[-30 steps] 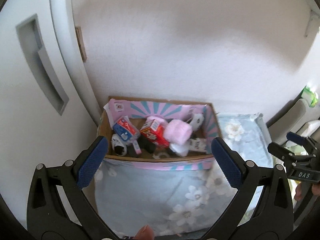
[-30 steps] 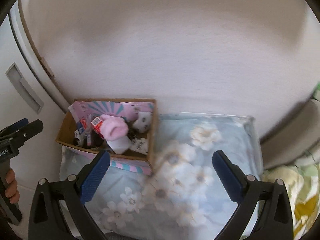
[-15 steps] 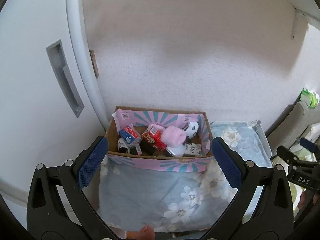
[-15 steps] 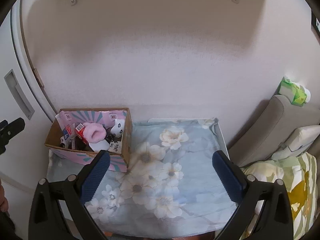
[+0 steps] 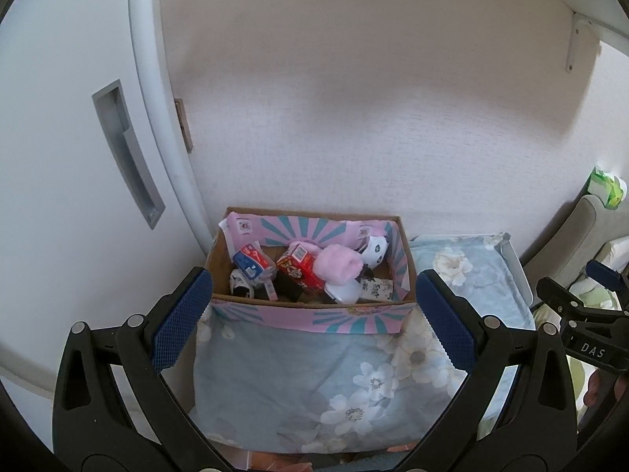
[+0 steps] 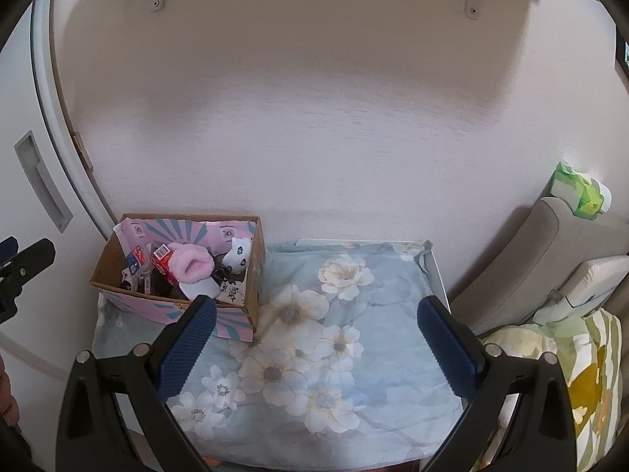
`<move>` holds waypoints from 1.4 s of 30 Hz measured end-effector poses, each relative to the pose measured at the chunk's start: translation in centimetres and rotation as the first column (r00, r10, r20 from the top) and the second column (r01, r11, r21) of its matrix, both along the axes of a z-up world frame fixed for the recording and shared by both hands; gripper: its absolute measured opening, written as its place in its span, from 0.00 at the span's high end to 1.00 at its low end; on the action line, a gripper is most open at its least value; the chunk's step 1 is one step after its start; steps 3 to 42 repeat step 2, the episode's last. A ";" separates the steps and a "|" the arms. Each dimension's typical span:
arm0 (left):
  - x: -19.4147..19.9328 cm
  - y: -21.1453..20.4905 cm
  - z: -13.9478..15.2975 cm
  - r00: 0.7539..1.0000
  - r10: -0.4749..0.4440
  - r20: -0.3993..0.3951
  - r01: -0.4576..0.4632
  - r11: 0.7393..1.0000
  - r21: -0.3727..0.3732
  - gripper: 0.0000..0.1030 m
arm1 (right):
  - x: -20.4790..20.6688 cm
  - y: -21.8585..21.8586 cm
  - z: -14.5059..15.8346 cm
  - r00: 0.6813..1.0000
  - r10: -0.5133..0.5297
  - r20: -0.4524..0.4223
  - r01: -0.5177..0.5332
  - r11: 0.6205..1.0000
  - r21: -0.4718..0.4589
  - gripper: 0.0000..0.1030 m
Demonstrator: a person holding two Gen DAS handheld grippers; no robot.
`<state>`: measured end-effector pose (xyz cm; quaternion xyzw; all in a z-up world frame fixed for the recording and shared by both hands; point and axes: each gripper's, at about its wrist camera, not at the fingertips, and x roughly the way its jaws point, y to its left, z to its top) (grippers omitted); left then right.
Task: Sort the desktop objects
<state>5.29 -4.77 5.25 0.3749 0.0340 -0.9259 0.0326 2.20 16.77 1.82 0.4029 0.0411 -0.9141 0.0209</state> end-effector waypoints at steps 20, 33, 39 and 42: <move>0.0 -0.1 -0.1 1.000 0.004 0.001 -0.004 1.000 -0.007 0.00 | -0.1 -0.2 -0.1 1.000 0.003 0.004 -0.003 1.000 0.000 0.01; 0.0 -0.1 -0.1 1.000 0.004 0.001 -0.004 1.000 -0.007 0.00 | -0.1 -0.2 -0.1 1.000 0.003 0.004 -0.003 1.000 0.000 0.01; 0.0 -0.1 -0.1 1.000 0.004 0.001 -0.004 1.000 -0.007 0.00 | -0.1 -0.2 -0.1 1.000 0.003 0.004 -0.003 1.000 0.000 0.01; 0.0 -0.1 -0.1 1.000 0.004 0.001 -0.004 1.000 -0.007 0.00 | -0.1 -0.2 -0.1 1.000 0.003 0.004 -0.003 1.000 0.000 0.01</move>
